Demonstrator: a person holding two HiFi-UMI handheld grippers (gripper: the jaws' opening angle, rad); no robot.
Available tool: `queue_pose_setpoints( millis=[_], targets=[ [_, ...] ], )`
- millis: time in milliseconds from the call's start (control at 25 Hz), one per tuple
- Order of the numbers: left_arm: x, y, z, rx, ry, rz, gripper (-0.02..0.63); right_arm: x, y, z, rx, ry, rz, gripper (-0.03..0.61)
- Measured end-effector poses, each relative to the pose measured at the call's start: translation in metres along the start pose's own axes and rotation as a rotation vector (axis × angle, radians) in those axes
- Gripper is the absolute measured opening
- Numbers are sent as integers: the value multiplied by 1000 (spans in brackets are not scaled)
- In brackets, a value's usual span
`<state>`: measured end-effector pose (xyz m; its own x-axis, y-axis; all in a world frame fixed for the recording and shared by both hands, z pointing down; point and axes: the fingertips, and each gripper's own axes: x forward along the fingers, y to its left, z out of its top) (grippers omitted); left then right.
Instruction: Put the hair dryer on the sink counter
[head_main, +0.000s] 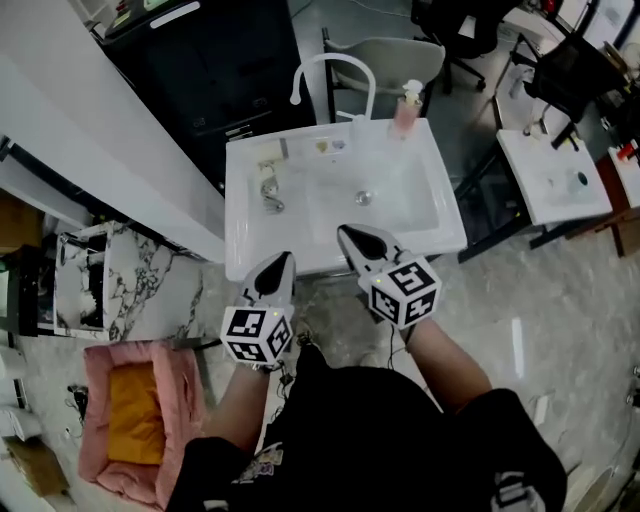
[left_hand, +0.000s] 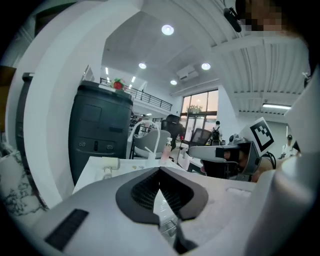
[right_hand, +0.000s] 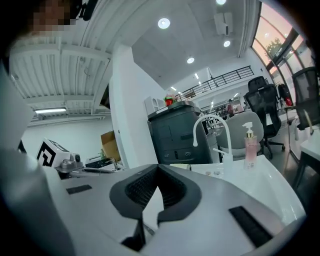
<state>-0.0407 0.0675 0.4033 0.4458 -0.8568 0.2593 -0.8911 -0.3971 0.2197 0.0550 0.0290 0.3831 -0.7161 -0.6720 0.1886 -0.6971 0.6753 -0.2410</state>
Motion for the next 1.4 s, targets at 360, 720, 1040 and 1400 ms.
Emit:
queue_pose_setpoints(
  millis=[360, 720, 1040, 1400],
  targets=[
    [-56, -70, -12, 34, -50, 111, 3, -72, 25, -19, -5, 5, 109, -2],
    [-86, -79, -12, 30, -66, 140, 3, -90, 50, -20, -5, 10, 126, -2],
    [-92, -74, -12, 5, -65, 114, 3, -87, 59, -19, -8, 10, 111, -2],
    [-93, -70, -14, -5, -68, 106, 3, -83, 61, -25, -10, 15, 104, -3]
  ],
)
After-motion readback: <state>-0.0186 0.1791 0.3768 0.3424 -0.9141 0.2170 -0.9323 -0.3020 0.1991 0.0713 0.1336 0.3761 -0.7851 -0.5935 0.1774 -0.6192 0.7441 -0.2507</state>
